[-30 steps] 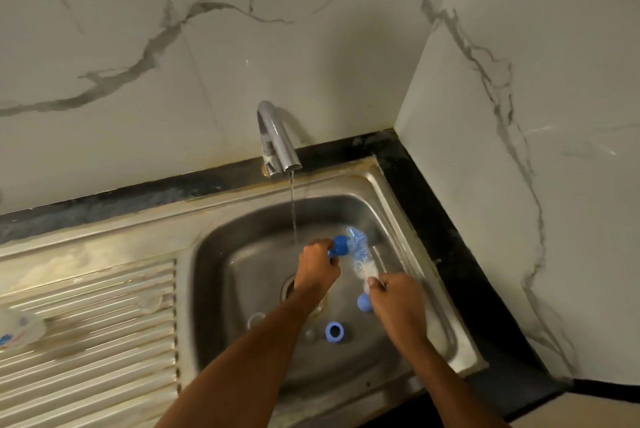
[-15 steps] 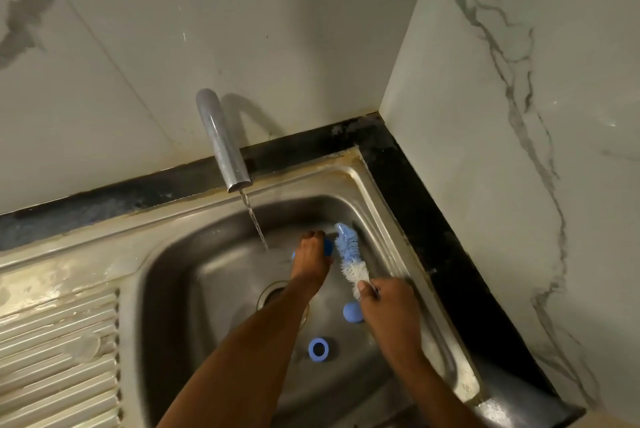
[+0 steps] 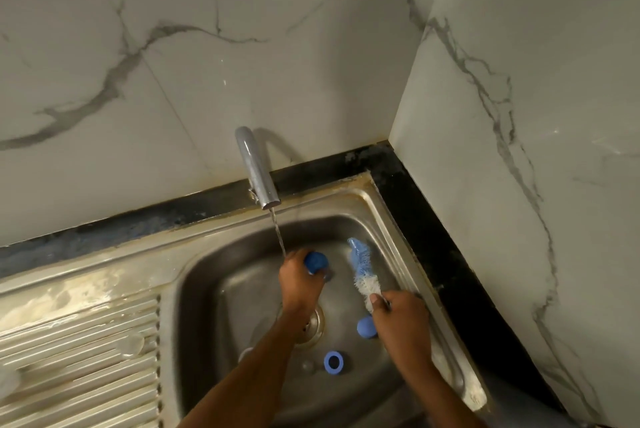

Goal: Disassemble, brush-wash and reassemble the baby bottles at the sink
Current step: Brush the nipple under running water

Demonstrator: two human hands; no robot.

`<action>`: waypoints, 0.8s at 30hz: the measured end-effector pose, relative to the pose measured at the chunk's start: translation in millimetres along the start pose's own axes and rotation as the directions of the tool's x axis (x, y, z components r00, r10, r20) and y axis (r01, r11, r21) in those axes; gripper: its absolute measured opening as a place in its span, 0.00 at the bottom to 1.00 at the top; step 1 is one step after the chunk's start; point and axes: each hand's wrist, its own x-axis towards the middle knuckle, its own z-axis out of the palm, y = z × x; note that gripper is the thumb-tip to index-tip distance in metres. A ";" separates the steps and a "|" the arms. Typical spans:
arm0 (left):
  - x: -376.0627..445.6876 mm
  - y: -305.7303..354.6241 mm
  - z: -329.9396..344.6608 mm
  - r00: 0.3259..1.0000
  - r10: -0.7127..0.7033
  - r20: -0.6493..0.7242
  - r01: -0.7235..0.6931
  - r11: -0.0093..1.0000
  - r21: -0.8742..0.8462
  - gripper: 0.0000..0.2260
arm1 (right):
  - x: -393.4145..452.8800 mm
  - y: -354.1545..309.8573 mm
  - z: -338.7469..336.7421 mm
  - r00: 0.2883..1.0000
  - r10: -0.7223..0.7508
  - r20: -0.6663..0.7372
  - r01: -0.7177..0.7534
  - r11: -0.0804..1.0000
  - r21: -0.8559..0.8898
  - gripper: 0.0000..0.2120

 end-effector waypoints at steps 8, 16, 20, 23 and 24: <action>-9.6 5.2 -64.0 0.994 -0.054 -0.093 0.041 0.989 -0.139 0.23 | -22.9 -22.3 0.0 0.995 -0.096 -0.022 0.097 0.995 0.034 0.20; -23.4 0.3 -104.7 0.958 -0.256 -0.127 0.197 0.914 -0.354 0.17 | -53.3 -56.0 4.0 0.940 -0.301 0.158 0.320 0.941 -0.113 0.14; -22.9 1.0 -126.9 0.916 -0.394 -0.069 0.282 0.758 -0.588 0.13 | -58.1 -79.2 2.4 0.918 -0.387 0.083 0.394 0.915 -0.092 0.15; -23.8 6.4 -143.7 0.879 -0.469 0.083 0.366 0.555 -0.747 0.13 | -64.1 -77.5 4.3 0.911 -0.407 0.069 0.411 0.909 -0.074 0.15; -24.4 7.3 -149.3 0.864 -0.477 0.161 0.401 0.459 -0.793 0.14 | -67.4 -73.8 5.5 0.910 -0.405 0.086 0.411 0.909 -0.070 0.15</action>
